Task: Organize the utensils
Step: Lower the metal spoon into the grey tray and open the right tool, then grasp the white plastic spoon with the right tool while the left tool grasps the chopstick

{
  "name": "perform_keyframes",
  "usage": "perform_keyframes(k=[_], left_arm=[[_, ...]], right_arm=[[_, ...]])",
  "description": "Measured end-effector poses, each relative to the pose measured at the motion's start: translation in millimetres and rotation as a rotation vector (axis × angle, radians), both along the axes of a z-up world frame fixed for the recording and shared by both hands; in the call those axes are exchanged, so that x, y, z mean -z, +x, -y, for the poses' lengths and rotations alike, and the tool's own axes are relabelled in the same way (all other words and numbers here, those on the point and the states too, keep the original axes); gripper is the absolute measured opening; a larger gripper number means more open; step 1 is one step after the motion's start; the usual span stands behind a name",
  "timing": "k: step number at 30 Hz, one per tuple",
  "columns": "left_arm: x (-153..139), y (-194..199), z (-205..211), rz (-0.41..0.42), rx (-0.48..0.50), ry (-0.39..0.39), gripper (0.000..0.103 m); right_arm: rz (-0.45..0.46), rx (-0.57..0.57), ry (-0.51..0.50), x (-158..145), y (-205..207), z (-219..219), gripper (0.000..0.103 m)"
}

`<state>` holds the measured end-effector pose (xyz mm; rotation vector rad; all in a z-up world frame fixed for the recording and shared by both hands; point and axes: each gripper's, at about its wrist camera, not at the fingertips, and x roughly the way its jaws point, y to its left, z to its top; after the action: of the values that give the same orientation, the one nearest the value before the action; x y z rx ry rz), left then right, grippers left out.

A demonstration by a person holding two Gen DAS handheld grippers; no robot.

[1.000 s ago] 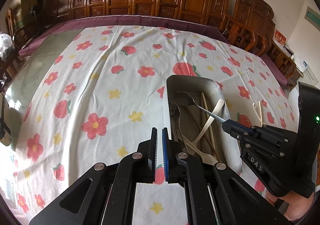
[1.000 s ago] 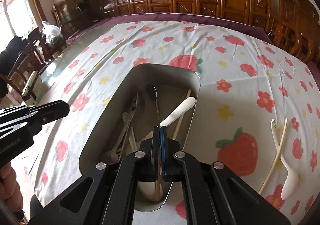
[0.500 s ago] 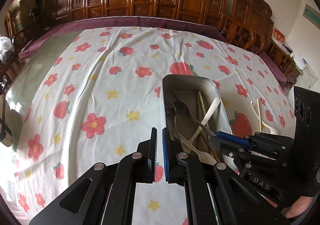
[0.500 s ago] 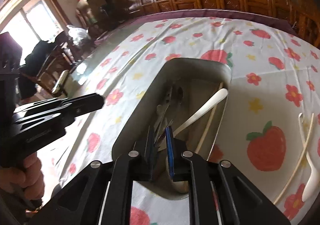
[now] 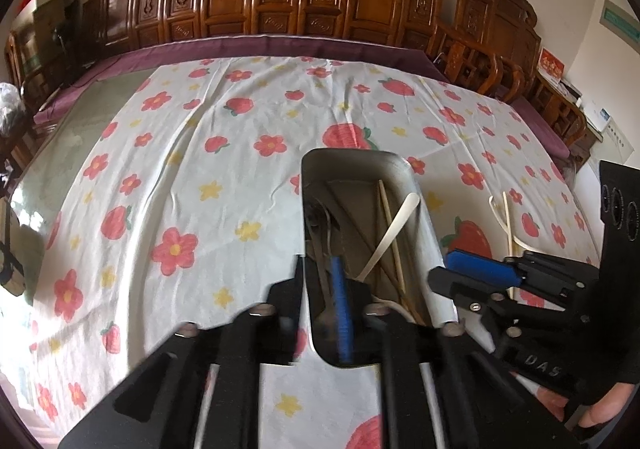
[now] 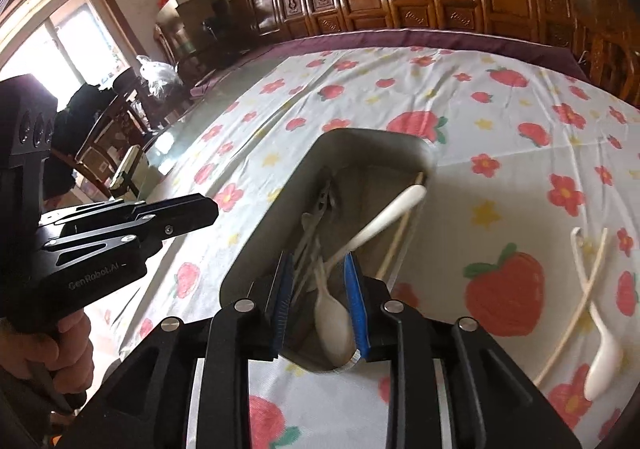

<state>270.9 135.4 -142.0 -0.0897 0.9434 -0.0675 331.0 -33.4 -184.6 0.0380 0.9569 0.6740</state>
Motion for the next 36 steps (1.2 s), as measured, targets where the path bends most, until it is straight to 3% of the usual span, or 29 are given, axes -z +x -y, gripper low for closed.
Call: perform_keyframes(k=[6, 10, 13, 16, 21, 24, 28, 31, 36], left_arm=[[-8.7, -3.2, 19.8, 0.011, 0.014, 0.003, 0.024], [-13.2, -5.6, 37.9, 0.02, 0.03, 0.006, 0.041], [-14.7, -6.1, 54.8, 0.021, 0.046, 0.001, 0.043], [-14.6, -6.8, 72.3, 0.027, 0.068, -0.003, 0.06], [-7.8, -5.5, 109.4, 0.011, 0.122, -0.003, 0.062], [-2.5, -4.0, 130.7, 0.002, 0.15, -0.003, 0.068], [8.8, -0.2, 156.5, -0.017, 0.181, 0.0, 0.081], [19.3, 2.1, 173.4, -0.035, 0.193, -0.001, 0.083], [39.8, 7.3, 203.3, -0.06, 0.217, 0.003, 0.083]], right_arm=[[0.04, 0.006, -0.046, -10.9, -13.0, 38.5, 0.029], [0.054, 0.034, -0.073, -13.4, -22.8, 78.2, 0.029], [0.053, 0.065, -0.091, -11.8, -27.2, 110.5, 0.029], [0.051, 0.105, -0.104, -9.0, -28.8, 146.1, 0.037], [0.042, 0.18, -0.131, -0.3, -25.5, 199.3, 0.039], [0.039, 0.207, -0.144, 5.9, -21.7, 222.9, 0.051], [0.029, 0.228, -0.158, 16.0, -17.7, 243.3, 0.074], [0.035, 0.225, -0.179, 22.6, -16.8, 248.9, 0.082], [0.026, 0.2, -0.209, 32.9, -13.3, 258.0, 0.083]])
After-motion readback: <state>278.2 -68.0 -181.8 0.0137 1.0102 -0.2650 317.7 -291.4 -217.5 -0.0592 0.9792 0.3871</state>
